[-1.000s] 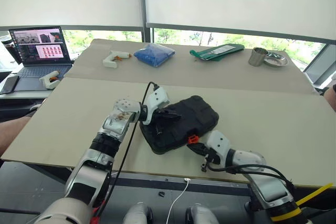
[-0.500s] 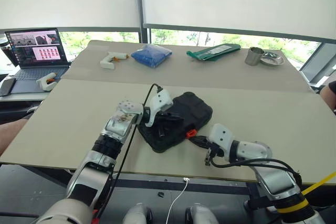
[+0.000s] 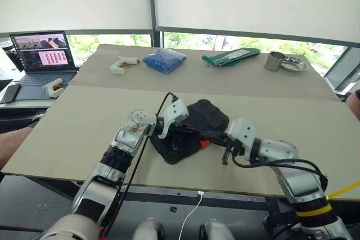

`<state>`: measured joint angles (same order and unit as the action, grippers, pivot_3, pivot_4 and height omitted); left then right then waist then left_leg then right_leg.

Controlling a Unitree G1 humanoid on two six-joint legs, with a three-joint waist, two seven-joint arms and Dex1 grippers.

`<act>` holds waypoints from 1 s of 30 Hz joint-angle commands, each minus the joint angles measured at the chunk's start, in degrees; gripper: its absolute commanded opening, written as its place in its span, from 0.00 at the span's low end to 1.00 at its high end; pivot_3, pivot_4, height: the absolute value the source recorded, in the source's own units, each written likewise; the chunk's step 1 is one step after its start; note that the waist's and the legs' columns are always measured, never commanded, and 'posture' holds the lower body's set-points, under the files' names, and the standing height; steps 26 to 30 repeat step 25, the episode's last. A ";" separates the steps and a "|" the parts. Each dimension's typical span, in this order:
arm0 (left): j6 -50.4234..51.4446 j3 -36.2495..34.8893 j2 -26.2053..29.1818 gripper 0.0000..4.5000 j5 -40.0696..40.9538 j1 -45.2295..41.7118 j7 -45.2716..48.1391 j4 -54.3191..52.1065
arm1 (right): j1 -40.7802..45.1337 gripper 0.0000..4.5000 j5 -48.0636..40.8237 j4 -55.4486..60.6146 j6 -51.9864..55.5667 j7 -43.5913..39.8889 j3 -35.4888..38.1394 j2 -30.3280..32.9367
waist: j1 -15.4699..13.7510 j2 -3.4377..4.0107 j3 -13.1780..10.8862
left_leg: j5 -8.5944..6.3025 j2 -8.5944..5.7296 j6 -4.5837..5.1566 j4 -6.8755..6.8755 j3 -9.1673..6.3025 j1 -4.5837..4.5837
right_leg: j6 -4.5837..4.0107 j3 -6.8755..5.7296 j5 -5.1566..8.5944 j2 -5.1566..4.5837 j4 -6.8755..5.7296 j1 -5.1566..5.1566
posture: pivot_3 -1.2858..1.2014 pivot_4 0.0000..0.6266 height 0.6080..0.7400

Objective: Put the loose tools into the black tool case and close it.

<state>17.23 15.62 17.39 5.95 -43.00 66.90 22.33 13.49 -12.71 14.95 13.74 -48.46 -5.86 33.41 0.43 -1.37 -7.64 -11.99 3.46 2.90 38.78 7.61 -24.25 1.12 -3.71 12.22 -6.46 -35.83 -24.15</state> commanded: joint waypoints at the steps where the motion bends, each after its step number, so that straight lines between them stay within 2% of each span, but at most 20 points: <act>1: -3.58 -4.13 -0.08 0.00 4.37 4.49 0.56 0.14 | -3.69 0.01 -3.25 4.63 1.56 -0.57 4.77 2.42 | 0.10 0.01 0.00 | -0.08 0.01 -0.14 -0.02 0.00 0.00 | 0.00 0.00 0.00 -0.01 0.00 -0.02 | 0.52 0.24 0.99; 2: -4.44 -6.32 -0.03 0.00 6.59 4.75 1.11 -1.40 | -4.87 0.01 -3.89 5.34 1.86 -0.72 5.56 2.96 | 0.14 0.01 -0.01 | -0.08 0.02 -0.14 -0.05 0.02 -0.01 | -0.01 0.01 0.00 -0.01 0.01 -0.05 | 0.52 0.24 0.99; 3: -5.58 -8.15 0.30 0.06 8.27 5.09 1.52 -2.88 | -6.15 0.00 -6.31 6.34 4.11 -1.37 6.64 3.50 | 0.20 0.01 -0.06 | -0.08 0.04 -0.13 -0.08 0.01 -0.05 | -0.02 0.00 0.01 -0.01 0.01 -0.07 | 0.52 0.24 0.99; 5: -7.58 -11.06 4.81 0.15 10.66 7.10 4.87 -7.55 | -10.31 0.13 -7.35 7.28 4.46 -2.12 9.19 5.26 | 0.33 0.01 -0.15 | -0.02 0.07 -0.05 -0.10 0.02 -0.15 | -0.07 0.01 0.01 0.03 -0.01 -0.19 | 0.52 0.24 0.99; 7: -9.40 -14.24 10.25 0.33 11.74 9.48 6.36 -10.67 | -14.37 0.26 -5.29 6.86 0.63 -2.74 11.66 7.44 | 0.42 0.01 -0.20 | 0.00 0.14 -0.01 -0.11 0.04 -0.23 | -0.14 0.01 0.05 0.12 -0.01 -0.28 | 0.52 0.24 0.99; 8: -9.89 -15.06 11.64 0.39 12.04 10.10 6.18 -11.16 | -15.33 0.32 -4.76 6.67 -0.58 -2.83 12.29 8.01 | 0.39 0.04 -0.25 | -0.01 0.16 -0.04 -0.12 0.04 -0.25 | -0.19 0.00 0.08 0.14 -0.02 -0.32 | 0.52 0.24 0.99; 9: -10.11 -16.00 13.03 0.49 12.33 10.92 5.71 -11.76 | -16.43 0.42 -4.68 6.59 -1.56 -2.97 13.04 8.50 | 0.30 0.05 -0.28 | -0.03 0.17 -0.06 -0.12 0.04 -0.27 | -0.22 0.00 0.10 0.16 -0.02 -0.35 | 0.52 0.24 0.99; 10: -9.95 -18.17 15.33 0.54 12.76 12.45 5.18 -11.79 | -17.95 0.46 -4.56 5.84 -2.54 -3.38 14.46 9.39 | 0.22 0.06 -0.30 | -0.03 0.17 -0.07 -0.12 0.04 -0.30 | -0.22 -0.01 0.11 0.16 -0.02 -0.38 | 0.52 0.24 0.99; 12: -9.49 -21.02 18.52 0.73 13.42 14.90 4.59 -11.96 | -20.01 0.64 -4.32 4.57 -4.22 -4.08 16.45 10.46 | -0.04 0.07 -0.31 | -0.04 0.14 -0.07 -0.11 0.04 -0.33 | -0.16 -0.02 0.14 0.10 0.02 -0.38 | 0.52 0.24 0.99; 15: -16.28 -24.76 22.69 0.97 10.51 21.54 2.28 -9.88 | -21.43 0.86 -4.49 -0.54 -12.44 -6.54 19.31 10.39 | -0.37 0.05 -0.34 | -0.12 0.11 -0.12 -0.11 0.05 -0.33 | -0.13 -0.02 0.16 0.03 0.09 -0.37 | 0.52 0.24 0.99; 17: -19.52 -26.63 25.38 1.00 9.30 27.15 2.11 -7.75 | -21.15 0.99 -5.68 -4.59 -18.96 -8.88 20.81 9.57 | -0.33 0.06 -0.35 | -0.18 0.12 -0.18 -0.12 0.06 -0.33 | -0.13 -0.03 0.16 0.02 0.14 -0.38 | 0.52 0.24 0.99; 23: -24.31 -28.91 27.23 1.00 9.09 35.35 -0.65 -7.55 | -18.98 0.99 -7.71 -7.92 -21.62 -11.86 20.59 9.48 | -0.93 0.06 -0.54 | -0.37 0.19 -0.52 -0.17 0.11 -0.40 | -0.16 -0.03 0.16 -0.03 0.13 -0.80 | 0.52 0.24 0.99; 30: -25.01 -29.54 26.63 1.00 9.88 36.41 -1.81 -8.46 | -18.30 0.99 -7.12 -8.77 -22.04 -11.93 19.72 9.10 | -1.13 0.06 -0.54 | -0.41 0.19 -0.60 -0.17 0.14 -0.44 | -0.18 -0.04 0.15 -0.08 0.13 -0.85 | 0.52 0.24 0.99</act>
